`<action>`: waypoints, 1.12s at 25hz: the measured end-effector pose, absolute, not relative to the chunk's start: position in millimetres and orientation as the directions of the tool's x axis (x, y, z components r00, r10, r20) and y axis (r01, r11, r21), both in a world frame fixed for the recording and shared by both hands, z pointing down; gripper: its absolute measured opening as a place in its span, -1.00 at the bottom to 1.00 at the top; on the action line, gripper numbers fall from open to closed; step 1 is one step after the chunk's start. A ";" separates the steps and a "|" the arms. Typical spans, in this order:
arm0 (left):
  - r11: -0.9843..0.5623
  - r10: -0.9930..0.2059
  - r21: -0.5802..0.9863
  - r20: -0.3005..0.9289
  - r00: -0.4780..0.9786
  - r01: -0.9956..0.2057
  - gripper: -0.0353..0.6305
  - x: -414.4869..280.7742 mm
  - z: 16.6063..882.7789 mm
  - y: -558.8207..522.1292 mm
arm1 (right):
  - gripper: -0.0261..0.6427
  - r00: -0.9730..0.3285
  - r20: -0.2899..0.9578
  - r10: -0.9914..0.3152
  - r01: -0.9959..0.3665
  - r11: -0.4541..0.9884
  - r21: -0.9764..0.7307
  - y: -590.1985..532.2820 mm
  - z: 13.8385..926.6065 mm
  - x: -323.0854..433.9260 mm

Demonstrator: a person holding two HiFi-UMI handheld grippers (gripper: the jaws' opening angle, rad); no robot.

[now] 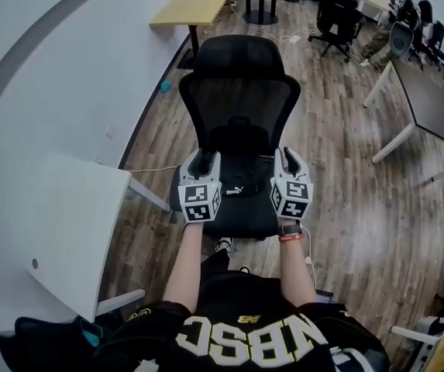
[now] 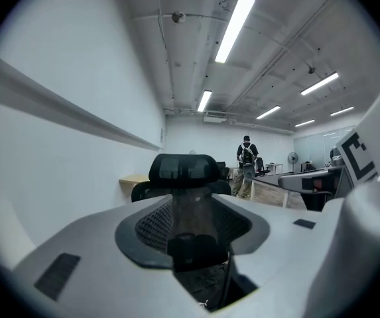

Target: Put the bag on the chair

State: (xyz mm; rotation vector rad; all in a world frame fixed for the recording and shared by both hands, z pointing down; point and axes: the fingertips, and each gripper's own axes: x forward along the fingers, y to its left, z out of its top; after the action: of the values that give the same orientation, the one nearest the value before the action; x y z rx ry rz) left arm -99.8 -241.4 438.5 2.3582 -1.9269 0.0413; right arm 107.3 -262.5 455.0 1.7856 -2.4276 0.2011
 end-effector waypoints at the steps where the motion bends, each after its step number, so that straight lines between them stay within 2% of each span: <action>1: -0.193 -0.978 0.050 0.066 0.196 -0.980 -0.33 -98.8 431.6 -236.6 | -0.75 -0.298 0.162 -0.941 -0.954 0.297 -0.035 -258.5 448.4 107.9; 8: -0.165 -0.986 0.031 0.004 0.165 -0.986 -0.65 -92.4 405.1 -210.8 | -0.89 -0.309 0.088 -0.947 -0.951 0.305 -0.052 -235.1 424.3 115.6; 15: -0.157 -0.987 0.022 -0.021 0.156 -0.987 -0.81 -83.5 396.1 -192.8 | -0.92 -0.317 0.072 -0.946 -0.948 0.315 -0.041 -218.8 415.0 120.8; 28: -0.155 -0.988 0.004 -0.028 0.154 -0.988 -0.85 -72.1 390.9 -175.2 | -0.92 -0.342 0.062 -0.938 -0.939 0.338 -0.060 -200.8 409.4 124.2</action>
State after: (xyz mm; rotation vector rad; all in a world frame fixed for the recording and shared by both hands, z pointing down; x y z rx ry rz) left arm -72.1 -175.2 390.9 2.3982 -2.0521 -0.0384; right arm 124.2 -200.8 409.4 1.7926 -2.5568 0.1326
